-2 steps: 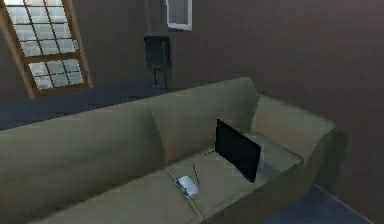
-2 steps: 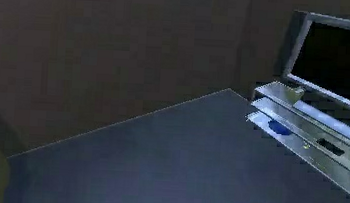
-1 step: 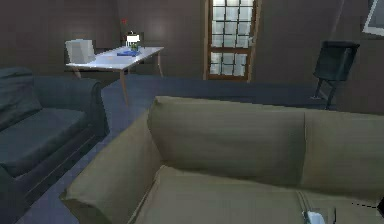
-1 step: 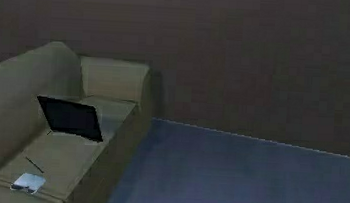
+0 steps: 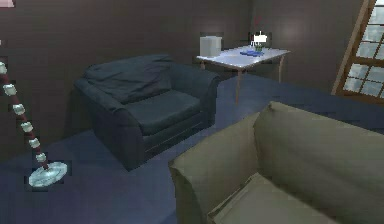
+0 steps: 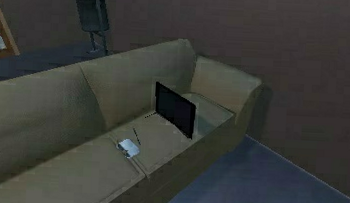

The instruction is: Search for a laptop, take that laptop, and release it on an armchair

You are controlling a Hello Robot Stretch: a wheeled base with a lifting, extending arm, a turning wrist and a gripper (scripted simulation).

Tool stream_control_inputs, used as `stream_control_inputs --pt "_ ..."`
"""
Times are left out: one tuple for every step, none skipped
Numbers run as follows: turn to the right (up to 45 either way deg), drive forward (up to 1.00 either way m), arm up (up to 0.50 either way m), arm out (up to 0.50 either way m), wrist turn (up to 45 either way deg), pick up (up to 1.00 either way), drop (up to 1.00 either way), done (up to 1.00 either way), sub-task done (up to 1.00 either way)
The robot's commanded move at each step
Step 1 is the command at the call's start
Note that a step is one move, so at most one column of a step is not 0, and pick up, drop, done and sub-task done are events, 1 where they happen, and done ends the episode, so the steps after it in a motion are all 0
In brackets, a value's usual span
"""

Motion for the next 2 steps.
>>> stream_control_inputs --pt "0.0 0.00 0.50 0.00 0.0 0.00 0.00 0.00 0.00" --pt "0.0 0.00 0.02 0.00 0.0 0.00 0.00 0.00 0.00"
